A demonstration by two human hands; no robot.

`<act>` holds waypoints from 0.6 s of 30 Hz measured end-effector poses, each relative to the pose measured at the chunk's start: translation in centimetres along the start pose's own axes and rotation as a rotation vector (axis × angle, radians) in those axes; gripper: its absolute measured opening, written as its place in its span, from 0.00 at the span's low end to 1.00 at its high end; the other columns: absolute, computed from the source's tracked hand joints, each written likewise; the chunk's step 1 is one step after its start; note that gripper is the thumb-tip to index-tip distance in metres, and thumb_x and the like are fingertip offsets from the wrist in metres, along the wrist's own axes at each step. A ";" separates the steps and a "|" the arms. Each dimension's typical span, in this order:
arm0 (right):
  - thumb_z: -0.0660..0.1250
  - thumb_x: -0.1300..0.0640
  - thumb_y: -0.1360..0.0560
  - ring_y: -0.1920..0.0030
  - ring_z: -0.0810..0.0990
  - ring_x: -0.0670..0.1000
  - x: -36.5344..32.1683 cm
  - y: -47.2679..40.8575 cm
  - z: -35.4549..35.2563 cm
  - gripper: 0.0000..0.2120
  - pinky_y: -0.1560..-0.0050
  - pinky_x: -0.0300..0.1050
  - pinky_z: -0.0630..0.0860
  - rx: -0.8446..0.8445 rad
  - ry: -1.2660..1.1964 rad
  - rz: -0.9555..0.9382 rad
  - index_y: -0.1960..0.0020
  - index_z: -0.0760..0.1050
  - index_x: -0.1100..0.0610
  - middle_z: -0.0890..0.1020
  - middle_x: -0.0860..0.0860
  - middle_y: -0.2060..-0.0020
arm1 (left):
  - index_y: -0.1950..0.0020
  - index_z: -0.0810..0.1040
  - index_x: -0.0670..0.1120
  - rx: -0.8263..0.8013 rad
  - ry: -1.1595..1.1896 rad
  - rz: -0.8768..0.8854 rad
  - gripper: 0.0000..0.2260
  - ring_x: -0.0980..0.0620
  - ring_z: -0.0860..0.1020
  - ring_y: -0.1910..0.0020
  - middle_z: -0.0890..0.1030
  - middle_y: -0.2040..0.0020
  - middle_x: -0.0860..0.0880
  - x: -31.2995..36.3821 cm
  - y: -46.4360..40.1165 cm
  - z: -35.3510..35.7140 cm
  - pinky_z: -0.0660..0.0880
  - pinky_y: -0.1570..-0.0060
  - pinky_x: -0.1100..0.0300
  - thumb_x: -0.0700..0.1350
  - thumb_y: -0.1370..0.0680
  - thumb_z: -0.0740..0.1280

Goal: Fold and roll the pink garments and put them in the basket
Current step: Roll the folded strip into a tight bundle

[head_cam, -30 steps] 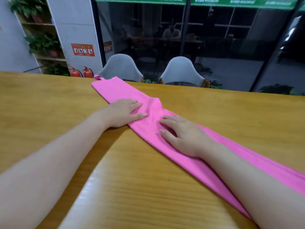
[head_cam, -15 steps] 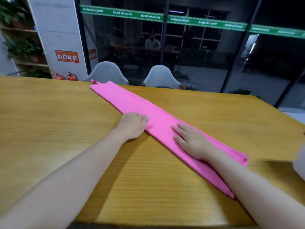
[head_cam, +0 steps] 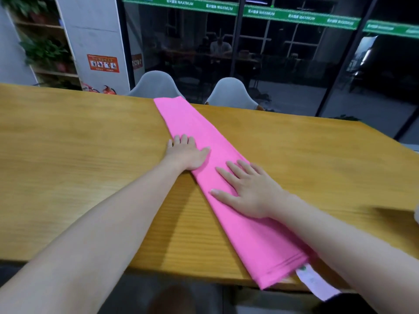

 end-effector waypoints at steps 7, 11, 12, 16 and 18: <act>0.45 0.27 0.21 0.18 0.44 0.50 2.1 -9.5 1.0 0.38 0.19 0.51 0.42 0.048 -0.189 0.050 0.17 0.47 0.44 0.47 0.48 0.17 | 0.16 0.49 0.46 -0.012 -0.036 0.126 0.42 0.44 0.47 0.17 0.49 0.16 0.44 -0.8 -10.7 -0.1 0.45 0.20 0.43 0.73 0.21 0.45; 0.46 0.26 0.22 0.18 0.44 0.50 3.6 -15.4 1.5 0.39 0.19 0.53 0.43 0.070 -0.240 0.143 0.17 0.49 0.44 0.48 0.48 0.17 | 0.16 0.50 0.47 -0.033 -0.027 0.194 0.41 0.46 0.48 0.17 0.50 0.16 0.46 -0.7 -17.0 -0.5 0.46 0.20 0.44 0.73 0.21 0.46; 0.46 0.27 0.22 0.18 0.45 0.51 3.8 -16.9 1.3 0.39 0.19 0.54 0.44 0.085 -0.241 0.162 0.17 0.49 0.45 0.49 0.49 0.17 | 0.16 0.51 0.47 -0.031 -0.028 0.211 0.41 0.47 0.49 0.17 0.51 0.16 0.46 -0.6 -18.4 -0.7 0.47 0.20 0.45 0.72 0.20 0.47; 0.47 0.28 0.22 0.18 0.49 0.54 4.2 -20.8 1.1 0.39 0.19 0.56 0.47 0.107 -0.262 0.192 0.17 0.52 0.47 0.52 0.52 0.17 | 0.21 0.65 0.46 0.043 -0.017 0.252 0.34 0.44 0.64 0.23 0.66 0.21 0.45 -0.5 -21.6 -1.9 0.60 0.24 0.47 0.68 0.18 0.53; 0.50 0.31 0.21 0.20 0.58 0.56 4.5 -20.9 0.6 0.36 0.22 0.56 0.55 0.152 -0.260 0.206 0.20 0.61 0.50 0.61 0.54 0.20 | 0.30 0.73 0.46 0.053 -0.029 0.245 0.27 0.43 0.74 0.34 0.75 0.29 0.45 -0.4 -21.2 -2.6 0.70 0.33 0.48 0.65 0.18 0.56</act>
Point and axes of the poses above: each hand's wrist, its own y-axis away from the middle knuckle, its own z-axis out of the palm, x = y × z, the point moved 5 cm from there along -y, towards the middle knuckle
